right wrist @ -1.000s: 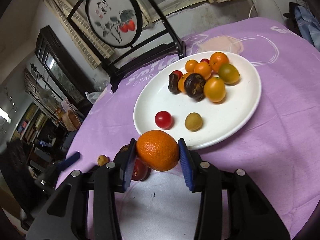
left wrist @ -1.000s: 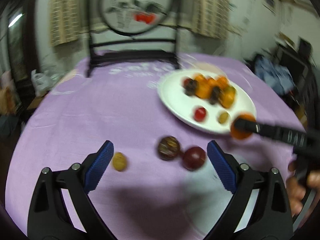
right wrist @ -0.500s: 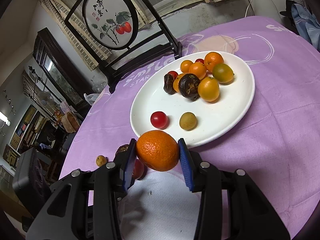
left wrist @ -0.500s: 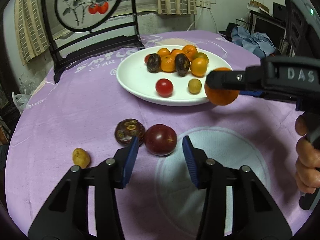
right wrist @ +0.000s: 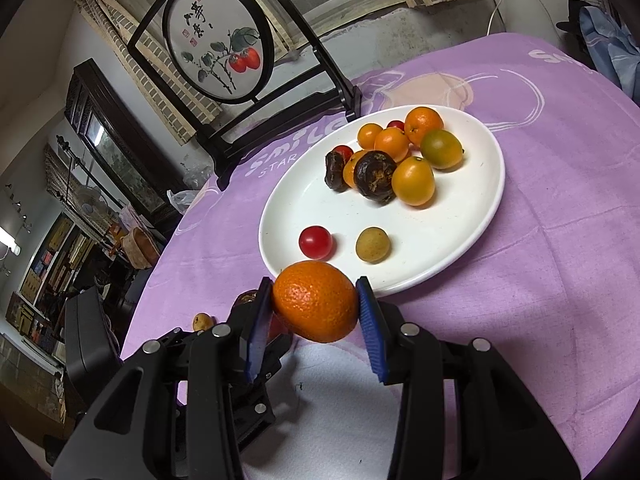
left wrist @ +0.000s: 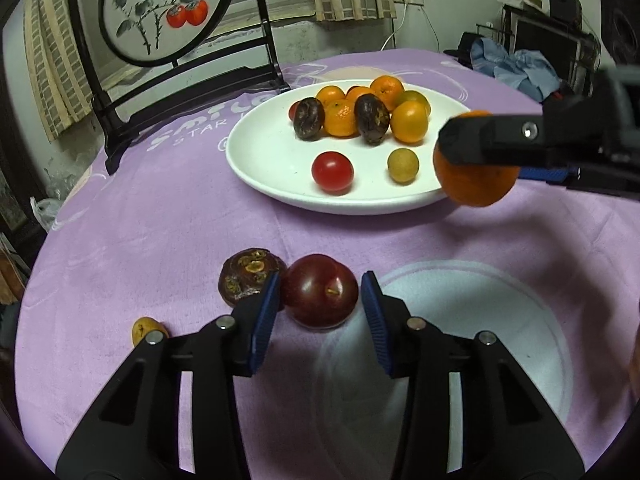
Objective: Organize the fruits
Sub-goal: 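Carry both fruits over the white plate and open both grippers to release them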
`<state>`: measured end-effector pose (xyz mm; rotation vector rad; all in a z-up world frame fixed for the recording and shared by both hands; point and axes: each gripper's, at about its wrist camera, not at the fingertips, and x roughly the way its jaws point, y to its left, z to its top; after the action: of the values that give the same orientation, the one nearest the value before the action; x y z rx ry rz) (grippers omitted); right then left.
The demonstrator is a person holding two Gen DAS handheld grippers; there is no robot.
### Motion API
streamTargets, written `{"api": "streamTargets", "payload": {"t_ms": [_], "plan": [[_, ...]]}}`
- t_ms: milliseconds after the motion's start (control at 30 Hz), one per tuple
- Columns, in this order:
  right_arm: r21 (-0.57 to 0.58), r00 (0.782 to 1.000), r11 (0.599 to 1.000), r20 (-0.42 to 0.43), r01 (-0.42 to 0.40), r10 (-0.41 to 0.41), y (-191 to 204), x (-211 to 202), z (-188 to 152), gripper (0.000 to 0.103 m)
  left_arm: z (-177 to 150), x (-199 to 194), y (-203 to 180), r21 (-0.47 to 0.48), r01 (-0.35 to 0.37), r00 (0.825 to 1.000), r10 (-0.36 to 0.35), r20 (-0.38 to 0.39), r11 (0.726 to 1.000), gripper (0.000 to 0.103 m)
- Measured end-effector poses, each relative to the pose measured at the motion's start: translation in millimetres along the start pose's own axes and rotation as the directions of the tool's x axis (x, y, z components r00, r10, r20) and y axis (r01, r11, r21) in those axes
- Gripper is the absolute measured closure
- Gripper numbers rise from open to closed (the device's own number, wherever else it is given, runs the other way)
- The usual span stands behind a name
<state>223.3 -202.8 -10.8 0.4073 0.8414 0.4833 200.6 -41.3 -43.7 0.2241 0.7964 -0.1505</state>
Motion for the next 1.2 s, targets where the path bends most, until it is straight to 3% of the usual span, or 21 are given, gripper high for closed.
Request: {"api": "streamTargets", "payload": {"t_ms": [200,300,400,500,733,900,1200], "plan": [[-0.001,1.0,1.0,0.0,0.001,-0.001,-0.6,-0.8,0.6,0.061,0.4,1.2,-1.5,0.006,-0.022,1.0,0.023,-0.007,1.0,0.063],[-0.003,1.0,1.0,0.003,0.0,0.0,-0.1,-1.0,0.4,0.061,0.4,-1.4,2.8,-0.026,0.001,1.0,-0.002,-0.015,1.0,0.063],[-0.02,1.0,1.0,0.001,0.001,-0.001,3.6,-0.2,-1.2,0.061,0.8,-5.5,12.2,-0.094,0.074,0.997,-0.077,-0.028,0.993,0.063],[-0.038,1.0,0.999,0.005,-0.005,0.005,7.8,-0.7,-1.8,0.061,0.8,-12.6,14.1,-0.117,0.08,0.997,-0.082,-0.007,0.99,0.063],[-0.14,0.986,0.985,0.152,0.095,-0.074,16.2,-9.6,3.9,0.061,34.5,-36.8,28.2,-0.176,0.109,0.99,-0.09,0.109,0.978,0.063],[-0.169,0.966,0.973,0.232,0.159,-0.118,5.4,0.7,23.4,0.061,75.9,-14.1,37.3,-0.2,0.074,0.992,-0.051,0.117,0.977,0.063],[-0.133,0.974,0.977,0.177,0.167,-0.142,-24.2,29.9,45.3,0.06,107.7,44.0,27.7,-0.195,0.016,1.0,-0.011,0.029,0.981,0.063]]}}
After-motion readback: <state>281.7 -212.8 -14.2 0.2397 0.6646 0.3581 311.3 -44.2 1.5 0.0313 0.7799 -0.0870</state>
